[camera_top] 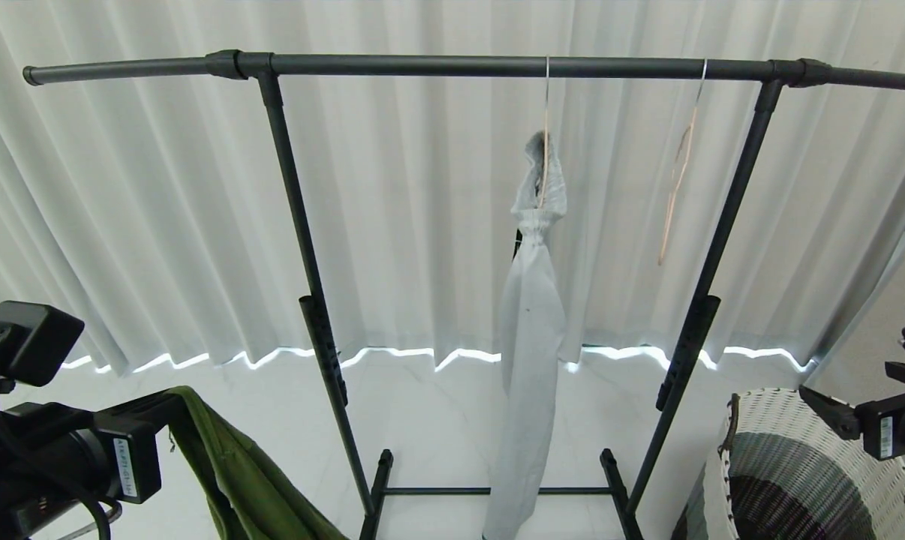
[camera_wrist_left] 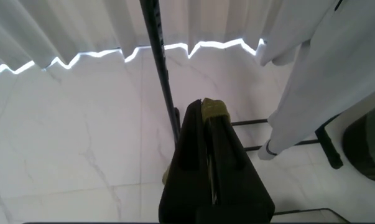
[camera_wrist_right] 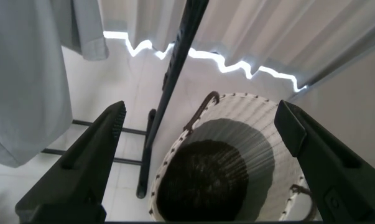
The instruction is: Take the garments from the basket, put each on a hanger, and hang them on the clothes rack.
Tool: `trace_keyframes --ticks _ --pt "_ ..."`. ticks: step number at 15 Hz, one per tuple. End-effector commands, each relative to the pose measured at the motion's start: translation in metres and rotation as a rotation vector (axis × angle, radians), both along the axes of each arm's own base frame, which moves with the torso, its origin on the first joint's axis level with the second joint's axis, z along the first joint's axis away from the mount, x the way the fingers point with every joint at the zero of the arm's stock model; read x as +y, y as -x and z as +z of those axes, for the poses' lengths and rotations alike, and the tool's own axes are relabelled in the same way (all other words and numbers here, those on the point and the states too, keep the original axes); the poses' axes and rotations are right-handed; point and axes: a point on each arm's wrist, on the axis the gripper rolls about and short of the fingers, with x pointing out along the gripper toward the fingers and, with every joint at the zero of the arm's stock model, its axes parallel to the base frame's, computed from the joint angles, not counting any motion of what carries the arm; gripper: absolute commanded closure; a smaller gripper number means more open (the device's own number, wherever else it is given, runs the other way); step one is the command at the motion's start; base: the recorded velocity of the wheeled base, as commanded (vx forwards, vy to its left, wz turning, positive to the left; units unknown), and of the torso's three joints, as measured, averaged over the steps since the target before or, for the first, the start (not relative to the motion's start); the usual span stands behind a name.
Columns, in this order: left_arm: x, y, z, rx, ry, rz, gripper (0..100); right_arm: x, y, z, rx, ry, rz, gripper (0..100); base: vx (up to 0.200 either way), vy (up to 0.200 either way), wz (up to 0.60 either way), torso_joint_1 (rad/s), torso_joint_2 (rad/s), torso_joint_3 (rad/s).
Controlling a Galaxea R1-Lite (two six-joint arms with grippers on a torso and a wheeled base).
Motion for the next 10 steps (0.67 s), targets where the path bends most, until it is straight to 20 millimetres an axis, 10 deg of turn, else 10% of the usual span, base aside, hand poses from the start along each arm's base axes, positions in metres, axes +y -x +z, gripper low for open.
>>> trace_keyframes --ticks 1,10 --pt "-0.0001 -0.0003 -0.0003 0.002 -0.001 0.001 100 0.0 0.0 -0.0001 0.0 0.001 0.001 0 0.0 0.0 0.0 0.178 -0.48 -0.3" --pt "0.0001 0.0005 -0.0019 0.004 -0.006 -0.001 100 -0.0011 0.0002 -0.0004 0.002 -0.002 -0.006 0 0.0 0.0 0.0 0.197 -0.49 -0.295"
